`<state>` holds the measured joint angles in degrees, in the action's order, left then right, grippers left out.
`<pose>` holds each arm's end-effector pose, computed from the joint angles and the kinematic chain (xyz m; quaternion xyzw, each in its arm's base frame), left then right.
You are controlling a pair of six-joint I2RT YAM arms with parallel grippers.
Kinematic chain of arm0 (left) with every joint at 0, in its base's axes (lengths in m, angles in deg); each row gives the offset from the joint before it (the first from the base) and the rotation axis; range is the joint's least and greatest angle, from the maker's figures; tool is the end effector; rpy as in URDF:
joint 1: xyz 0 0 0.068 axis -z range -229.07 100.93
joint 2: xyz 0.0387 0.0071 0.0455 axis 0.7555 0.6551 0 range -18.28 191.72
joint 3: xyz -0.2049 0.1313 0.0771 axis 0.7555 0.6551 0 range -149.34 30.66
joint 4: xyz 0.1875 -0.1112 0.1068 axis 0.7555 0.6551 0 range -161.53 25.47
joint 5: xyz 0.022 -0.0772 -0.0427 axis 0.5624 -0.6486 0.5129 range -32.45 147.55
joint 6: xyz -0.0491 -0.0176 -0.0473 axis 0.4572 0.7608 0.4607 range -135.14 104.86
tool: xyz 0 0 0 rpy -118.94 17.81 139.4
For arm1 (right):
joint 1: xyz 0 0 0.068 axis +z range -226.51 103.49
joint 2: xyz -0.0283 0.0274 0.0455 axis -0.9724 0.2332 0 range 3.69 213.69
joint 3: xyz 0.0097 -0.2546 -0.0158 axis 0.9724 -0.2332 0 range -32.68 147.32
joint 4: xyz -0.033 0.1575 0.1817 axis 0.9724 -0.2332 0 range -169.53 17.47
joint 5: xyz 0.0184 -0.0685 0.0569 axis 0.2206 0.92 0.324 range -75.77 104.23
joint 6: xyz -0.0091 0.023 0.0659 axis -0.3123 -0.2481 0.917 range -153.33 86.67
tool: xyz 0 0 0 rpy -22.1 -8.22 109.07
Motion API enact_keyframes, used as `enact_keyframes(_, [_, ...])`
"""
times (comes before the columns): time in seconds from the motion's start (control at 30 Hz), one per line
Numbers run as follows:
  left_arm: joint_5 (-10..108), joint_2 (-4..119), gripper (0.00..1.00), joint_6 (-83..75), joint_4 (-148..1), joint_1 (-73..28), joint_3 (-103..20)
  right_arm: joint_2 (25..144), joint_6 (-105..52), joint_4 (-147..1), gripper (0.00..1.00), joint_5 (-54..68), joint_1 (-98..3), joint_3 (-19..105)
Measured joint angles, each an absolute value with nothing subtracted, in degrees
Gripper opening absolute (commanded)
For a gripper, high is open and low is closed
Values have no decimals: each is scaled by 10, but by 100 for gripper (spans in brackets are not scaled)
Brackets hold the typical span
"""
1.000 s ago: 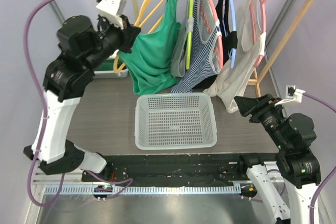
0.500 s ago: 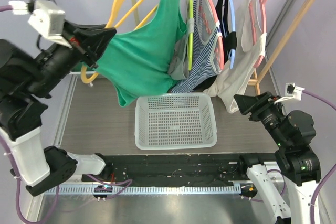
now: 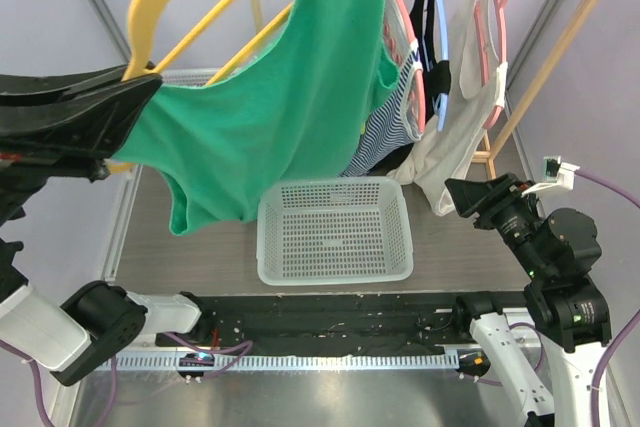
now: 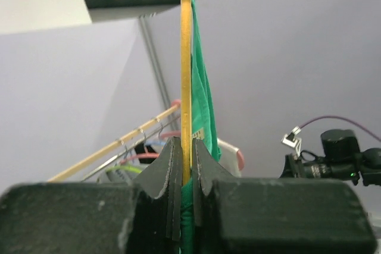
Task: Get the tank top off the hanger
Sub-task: Pick up the hanger from the clothesline.
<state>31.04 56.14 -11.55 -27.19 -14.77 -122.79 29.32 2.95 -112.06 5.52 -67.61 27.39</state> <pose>0.0194 -0.0444 0.6541 0.3154 0.3818 -0.3806 0.7810 0.0780 0.0212 0.3850 0.1243 0.7269 0.3103 0.5999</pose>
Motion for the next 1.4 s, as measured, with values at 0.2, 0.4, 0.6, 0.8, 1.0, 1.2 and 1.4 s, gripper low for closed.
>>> enact_keyframes(0.2, [251,574,1,-52,-373,-176,-1275,292,29,-1113,55,51,-676,264])
enact_keyframes(0.4, [237,548,2,-20,-462,-203,-1222,282,21,-1078,90,-17,-676,243])
enact_keyframes(0.6, [219,545,3,29,-536,-270,-1174,274,1,-1029,96,-124,-676,203])
enact_keyframes(0.8, [187,559,1,139,-672,-406,-1145,261,-17,-1020,95,-145,-676,202])
enact_keyframes(1.0, [197,569,1,177,-744,-423,-1124,254,-21,-1019,94,-144,-676,202])
enact_keyframes(1.2, [200,565,0,178,-765,-423,-1070,249,-23,-1021,93,-141,-676,202])
enact_keyframes(1.4, [199,557,0,167,-760,-424,-1020,242,-23,-1022,91,-135,-676,202])
